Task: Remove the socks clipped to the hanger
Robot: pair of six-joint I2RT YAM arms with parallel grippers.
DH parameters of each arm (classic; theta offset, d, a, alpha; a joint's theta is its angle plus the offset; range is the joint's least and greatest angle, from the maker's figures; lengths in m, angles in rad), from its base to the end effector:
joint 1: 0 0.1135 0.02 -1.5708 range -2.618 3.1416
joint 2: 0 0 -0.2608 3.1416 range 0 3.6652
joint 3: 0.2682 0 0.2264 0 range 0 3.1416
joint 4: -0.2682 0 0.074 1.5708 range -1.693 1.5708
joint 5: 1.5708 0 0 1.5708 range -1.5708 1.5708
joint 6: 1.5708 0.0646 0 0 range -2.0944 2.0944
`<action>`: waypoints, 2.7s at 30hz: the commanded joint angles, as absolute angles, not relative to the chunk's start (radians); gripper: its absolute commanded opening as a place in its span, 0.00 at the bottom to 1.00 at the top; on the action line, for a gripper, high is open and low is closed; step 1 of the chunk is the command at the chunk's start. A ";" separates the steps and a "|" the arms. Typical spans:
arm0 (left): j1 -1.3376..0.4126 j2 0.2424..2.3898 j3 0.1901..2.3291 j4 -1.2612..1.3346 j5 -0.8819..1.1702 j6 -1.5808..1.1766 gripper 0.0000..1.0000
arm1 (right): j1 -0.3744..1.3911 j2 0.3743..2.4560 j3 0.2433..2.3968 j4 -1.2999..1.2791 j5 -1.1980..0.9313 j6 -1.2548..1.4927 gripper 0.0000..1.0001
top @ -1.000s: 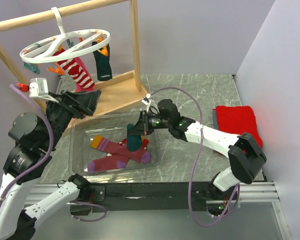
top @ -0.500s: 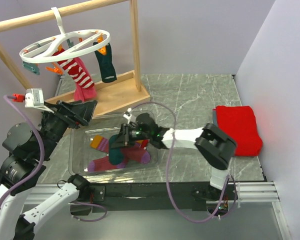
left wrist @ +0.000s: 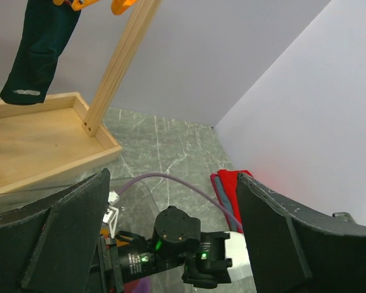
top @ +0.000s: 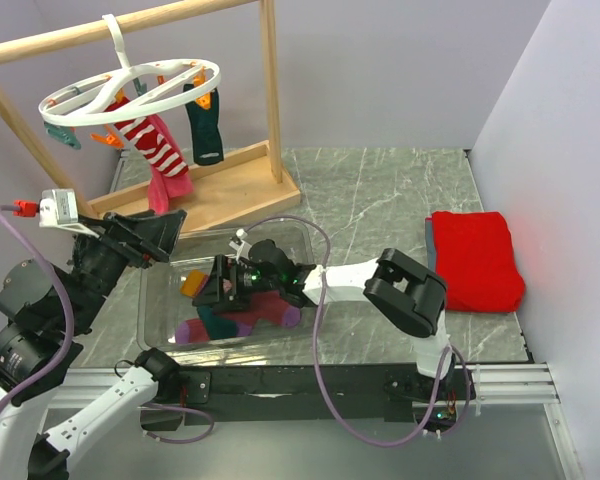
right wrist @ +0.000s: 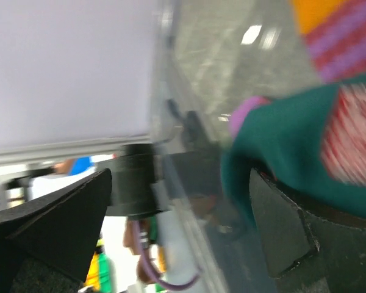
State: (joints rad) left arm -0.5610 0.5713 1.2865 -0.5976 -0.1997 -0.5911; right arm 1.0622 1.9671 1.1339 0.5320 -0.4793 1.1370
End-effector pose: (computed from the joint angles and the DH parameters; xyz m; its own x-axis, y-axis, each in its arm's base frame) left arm 0.0597 -0.0224 0.4591 -0.1151 -0.5727 -0.8116 0.3498 0.7413 -0.5727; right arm 0.1869 0.3965 0.1939 -0.9585 -0.0659 -0.2773 -0.2848 0.2551 0.9240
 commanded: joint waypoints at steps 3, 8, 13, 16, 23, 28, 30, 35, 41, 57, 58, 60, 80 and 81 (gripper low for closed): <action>-0.558 0.543 1.279 -0.581 -0.206 -0.583 0.89 | 1.061 1.796 1.129 0.177 -0.276 0.829 1.00; -0.560 0.548 1.278 -0.581 -0.183 -0.595 0.89 | 1.062 1.685 1.146 0.005 -0.111 0.651 1.00; -0.560 0.538 1.276 -0.594 -0.199 -0.594 0.89 | 1.062 1.557 1.120 -0.063 -0.055 0.510 1.00; -0.558 0.514 1.241 -0.609 -0.219 -0.604 0.89 | 1.042 1.511 1.103 -0.060 -0.028 0.435 1.00; -0.560 0.410 1.111 -0.634 -0.255 -0.658 0.88 | 0.881 1.494 1.110 0.156 -0.064 0.293 1.00; -0.560 0.354 1.037 -0.689 -0.297 -0.687 0.87 | 0.815 1.597 1.176 0.353 -0.052 0.218 1.00; -0.560 0.325 1.000 -0.713 -0.333 -0.702 0.87 | 0.799 1.672 1.233 0.434 -0.049 0.207 1.00; -0.558 0.252 0.902 -0.742 -0.377 -0.741 0.86 | 0.785 1.868 1.434 0.552 -0.040 0.140 1.00; -0.560 0.224 0.822 -0.701 -0.416 -0.741 0.85 | 0.762 2.129 1.749 0.515 -0.055 0.161 1.00; -0.558 0.330 0.839 -0.624 -0.479 -0.710 0.87 | 0.730 1.870 1.635 0.542 -0.334 0.146 0.91; -0.560 0.318 0.844 -0.626 -0.477 -0.713 0.88 | 0.729 1.847 1.629 0.493 -0.388 0.129 0.91; -0.558 0.301 0.842 -0.629 -0.472 -0.725 0.88 | 0.721 1.806 1.643 0.451 -0.455 0.115 0.92; -0.560 0.143 0.815 -0.707 -0.446 -0.775 0.88 | 0.684 2.049 2.190 0.255 -0.621 0.206 0.93; -0.560 0.143 0.812 -0.703 -0.445 -0.767 0.88 | 0.684 2.068 2.200 0.253 -0.623 0.193 0.93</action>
